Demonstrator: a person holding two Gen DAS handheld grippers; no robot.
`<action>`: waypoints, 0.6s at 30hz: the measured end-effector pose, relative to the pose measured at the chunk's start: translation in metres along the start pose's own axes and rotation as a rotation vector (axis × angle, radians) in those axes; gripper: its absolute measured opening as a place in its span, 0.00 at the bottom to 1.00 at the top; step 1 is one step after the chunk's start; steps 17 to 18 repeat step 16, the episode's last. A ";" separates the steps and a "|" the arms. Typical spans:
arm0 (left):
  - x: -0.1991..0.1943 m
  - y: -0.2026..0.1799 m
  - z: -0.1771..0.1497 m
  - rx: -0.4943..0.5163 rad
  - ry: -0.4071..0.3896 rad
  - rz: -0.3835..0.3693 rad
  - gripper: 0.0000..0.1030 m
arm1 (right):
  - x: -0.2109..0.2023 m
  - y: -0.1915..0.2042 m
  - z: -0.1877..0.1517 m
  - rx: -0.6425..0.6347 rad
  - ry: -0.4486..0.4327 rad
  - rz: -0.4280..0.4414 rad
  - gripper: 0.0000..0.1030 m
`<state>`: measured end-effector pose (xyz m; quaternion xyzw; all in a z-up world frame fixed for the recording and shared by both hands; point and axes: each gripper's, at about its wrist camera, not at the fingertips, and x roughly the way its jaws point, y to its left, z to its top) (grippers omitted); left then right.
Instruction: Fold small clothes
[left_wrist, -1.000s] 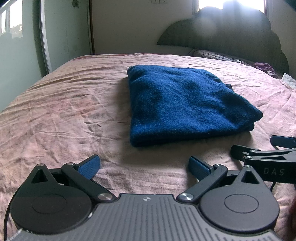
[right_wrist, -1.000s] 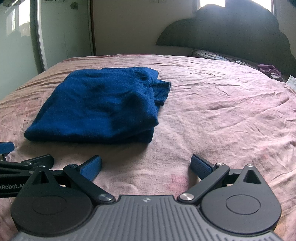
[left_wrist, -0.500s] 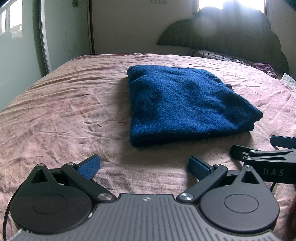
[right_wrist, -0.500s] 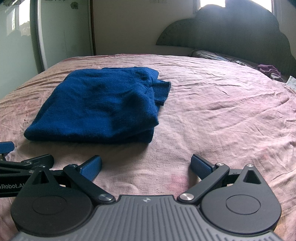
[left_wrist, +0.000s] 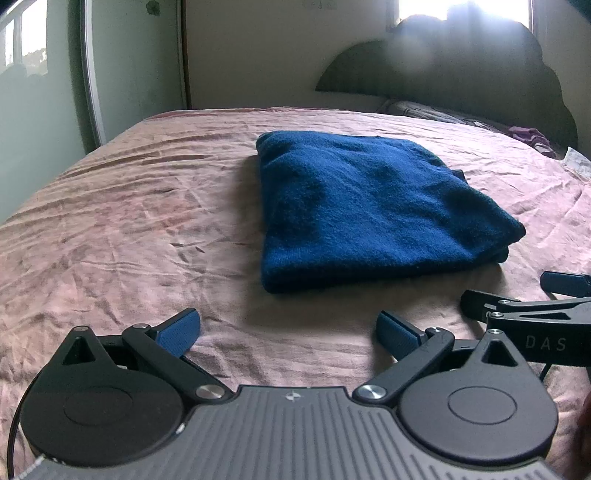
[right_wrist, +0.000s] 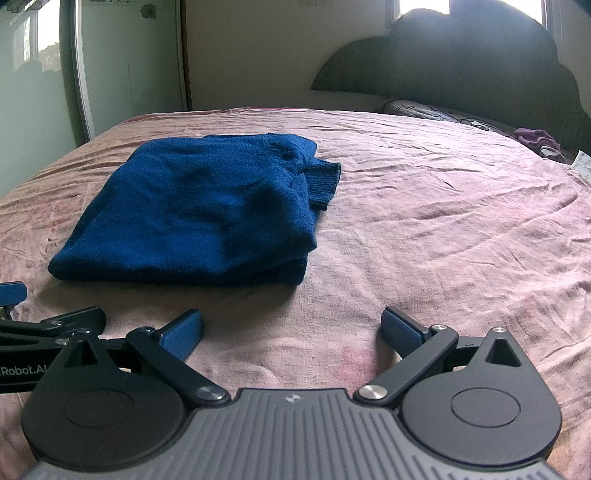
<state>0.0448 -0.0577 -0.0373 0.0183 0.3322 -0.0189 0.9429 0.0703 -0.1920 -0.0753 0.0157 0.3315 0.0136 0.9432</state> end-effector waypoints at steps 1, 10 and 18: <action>0.000 0.000 0.000 -0.002 0.001 -0.002 1.00 | 0.000 0.000 0.000 0.000 0.000 0.000 1.00; 0.001 0.001 0.000 -0.007 0.000 -0.005 1.00 | 0.000 0.000 0.000 0.000 0.000 0.000 1.00; 0.000 0.000 0.000 -0.010 -0.001 -0.008 1.00 | 0.000 0.000 0.000 0.000 0.000 0.000 1.00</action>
